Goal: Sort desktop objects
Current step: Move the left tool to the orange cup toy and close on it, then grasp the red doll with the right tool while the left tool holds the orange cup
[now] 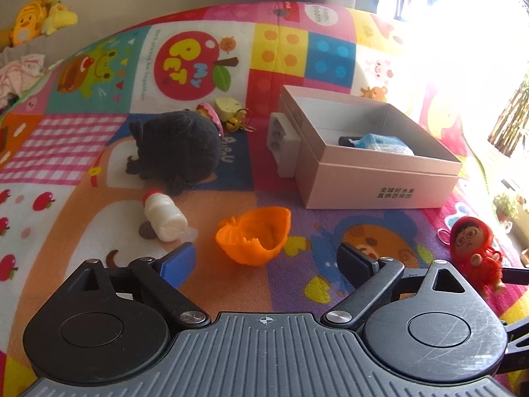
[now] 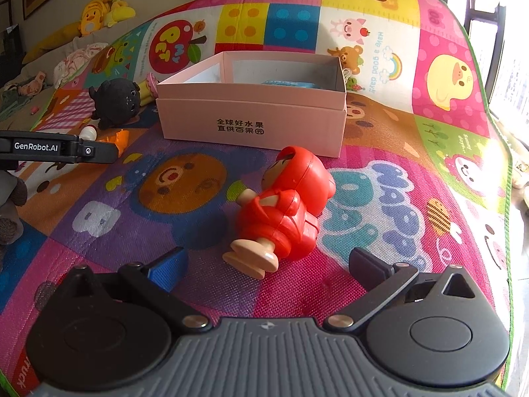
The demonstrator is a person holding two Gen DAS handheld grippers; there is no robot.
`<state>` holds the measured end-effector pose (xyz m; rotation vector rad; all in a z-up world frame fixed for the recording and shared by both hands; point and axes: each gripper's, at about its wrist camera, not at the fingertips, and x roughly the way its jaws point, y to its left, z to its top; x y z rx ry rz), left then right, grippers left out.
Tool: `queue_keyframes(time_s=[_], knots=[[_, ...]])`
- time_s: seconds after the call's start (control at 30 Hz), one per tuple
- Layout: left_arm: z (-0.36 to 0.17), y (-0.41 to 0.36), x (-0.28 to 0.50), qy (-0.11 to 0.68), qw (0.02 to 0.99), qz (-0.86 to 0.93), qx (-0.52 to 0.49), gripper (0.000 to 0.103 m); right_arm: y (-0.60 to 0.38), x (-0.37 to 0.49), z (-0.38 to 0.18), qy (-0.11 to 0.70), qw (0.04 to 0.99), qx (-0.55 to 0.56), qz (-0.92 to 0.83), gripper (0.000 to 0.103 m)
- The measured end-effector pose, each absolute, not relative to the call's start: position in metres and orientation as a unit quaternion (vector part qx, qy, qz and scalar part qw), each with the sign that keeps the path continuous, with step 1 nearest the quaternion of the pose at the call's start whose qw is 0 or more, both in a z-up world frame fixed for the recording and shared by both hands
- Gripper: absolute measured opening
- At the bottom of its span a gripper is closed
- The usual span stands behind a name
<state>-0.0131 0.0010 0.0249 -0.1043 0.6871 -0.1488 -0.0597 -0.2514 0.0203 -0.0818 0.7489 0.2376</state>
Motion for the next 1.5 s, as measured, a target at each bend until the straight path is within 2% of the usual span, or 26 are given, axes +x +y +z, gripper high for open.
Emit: queue_keyframes(time_s=[0.37, 0.6, 0.73, 0.8, 0.87, 1.27, 1.4, 1.5], knots=[[0.021, -0.016, 0.014, 0.324, 0.939, -0.101, -0.052, 0.097, -0.251, -0.060, 0.020, 0.365, 0.923, -0.040, 0.116, 0.103], [0.014, -0.017, 0.025, 0.320, 0.943, -0.094, -0.003, 0.096, -0.251, -0.060, 0.020, 0.365, 0.923, -0.041, 0.116, 0.103], [0.012, -0.013, 0.026, 0.318, 0.943, -0.096, 0.018, 0.087, -0.251, -0.060, 0.020, 0.365, 0.923, -0.040, 0.116, 0.103], [0.011, -0.012, 0.027, 0.321, 0.942, -0.097, 0.017, 0.079, -0.251, -0.059, 0.020, 0.367, 0.922, -0.038, 0.118, 0.103], [0.010, -0.012, 0.027, 0.322, 0.941, -0.098, 0.018, 0.064, -0.252, -0.058, 0.020, 0.368, 0.921, -0.038, 0.119, 0.103], [0.010, -0.012, -0.028, 0.327, 0.939, -0.102, 0.008, 0.064, -0.250, -0.060, 0.023, 0.358, 0.924, -0.057, 0.121, 0.103], [0.010, -0.008, -0.035, 0.323, 0.940, -0.106, -0.003, 0.066, -0.238, -0.065, 0.034, 0.317, 0.938, -0.098, 0.097, 0.103], [0.009, -0.007, -0.033, 0.324, 0.940, -0.107, -0.010, 0.069, -0.236, -0.055, 0.039, 0.318, 0.940, -0.093, 0.089, 0.102]])
